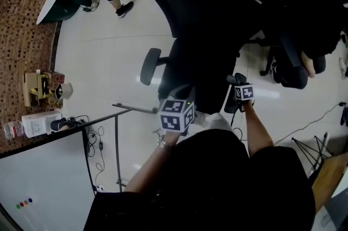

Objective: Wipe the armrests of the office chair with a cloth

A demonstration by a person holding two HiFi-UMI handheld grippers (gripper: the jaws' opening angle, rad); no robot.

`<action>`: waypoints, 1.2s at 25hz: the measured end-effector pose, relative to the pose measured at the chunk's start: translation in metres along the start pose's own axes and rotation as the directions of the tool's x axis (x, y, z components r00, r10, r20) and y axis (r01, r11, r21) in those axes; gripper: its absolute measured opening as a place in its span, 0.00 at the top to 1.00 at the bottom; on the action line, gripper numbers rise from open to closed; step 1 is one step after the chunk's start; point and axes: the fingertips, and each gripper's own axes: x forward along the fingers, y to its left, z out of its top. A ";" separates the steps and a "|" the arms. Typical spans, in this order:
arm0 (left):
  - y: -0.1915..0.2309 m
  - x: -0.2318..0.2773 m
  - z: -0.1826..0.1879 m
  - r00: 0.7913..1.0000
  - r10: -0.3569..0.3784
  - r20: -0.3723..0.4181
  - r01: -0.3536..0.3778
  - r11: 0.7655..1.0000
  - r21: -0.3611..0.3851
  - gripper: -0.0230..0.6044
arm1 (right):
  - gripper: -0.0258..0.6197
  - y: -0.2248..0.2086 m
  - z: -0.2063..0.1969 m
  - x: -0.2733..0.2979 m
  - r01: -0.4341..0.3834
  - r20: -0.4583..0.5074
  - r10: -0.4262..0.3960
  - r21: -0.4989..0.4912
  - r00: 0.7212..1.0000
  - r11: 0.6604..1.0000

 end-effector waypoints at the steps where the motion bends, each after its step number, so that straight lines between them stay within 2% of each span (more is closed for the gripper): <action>1: 0.000 0.000 0.000 1.000 -0.002 0.002 0.002 1.000 0.000 0.96 | 0.91 0.015 -0.013 0.002 -0.035 -0.019 0.034 -0.050 0.999 0.998; 4: -0.002 0.000 0.001 1.000 -0.010 0.008 0.010 1.000 0.000 0.96 | 0.91 0.056 -0.061 0.000 -0.149 -0.118 0.132 -0.149 0.984 0.977; 6: -0.004 0.001 0.001 1.000 -0.015 0.008 0.015 1.000 0.002 0.96 | 0.91 0.075 -0.093 -0.005 -0.221 -0.173 0.194 -0.154 0.966 0.963; 9: -0.005 0.002 -0.002 1.000 -0.019 0.005 0.019 1.000 0.002 0.96 | 0.91 0.085 -0.130 -0.014 -0.257 -0.215 0.221 -0.154 0.951 0.954; 11: -0.006 0.001 -0.003 1.000 -0.022 0.004 0.022 1.000 0.004 0.96 | 0.91 0.084 -0.131 -0.024 -0.267 -0.193 0.236 -0.154 0.952 0.951; 13: -0.007 0.000 -0.004 1.000 -0.023 0.004 0.022 1.000 0.006 0.96 | 0.91 0.073 -0.103 -0.036 -0.263 -0.091 0.253 -0.124 0.963 0.957; 15: -0.007 -0.003 -0.004 1.000 -0.020 0.005 0.020 1.000 0.008 0.96 | 0.91 0.046 -0.059 -0.045 -0.226 0.046 0.228 -0.041 0.972 0.973; 17: -0.006 -0.006 -0.006 1.000 -0.016 0.004 0.016 1.000 0.010 0.96 | 0.91 0.009 -0.019 -0.046 -0.166 0.132 0.159 0.043 0.978 0.985; 20: -0.006 -0.011 -0.012 1.000 -0.008 -0.003 0.008 1.000 0.012 0.96 | 0.91 -0.040 0.013 -0.032 -0.045 0.110 0.034 0.099 0.993 0.994; 22: -0.006 -0.013 -0.015 1.000 -0.007 -0.008 0.007 1.000 0.012 0.96 | 0.91 -0.059 0.016 -0.025 0.021 0.062 -0.029 0.126 0.998 0.992; 24: -0.007 -0.013 -0.015 1.000 -0.009 -0.005 0.010 1.000 0.010 0.96 | 0.91 -0.065 0.011 -0.023 0.045 0.046 -0.053 0.169 0.997 0.985; 30: 0.001 -0.011 -0.004 1.000 -0.010 0.015 0.010 1.000 0.000 0.96 | 0.91 -0.046 -0.029 -0.032 0.059 0.116 -0.096 0.285 0.989 0.957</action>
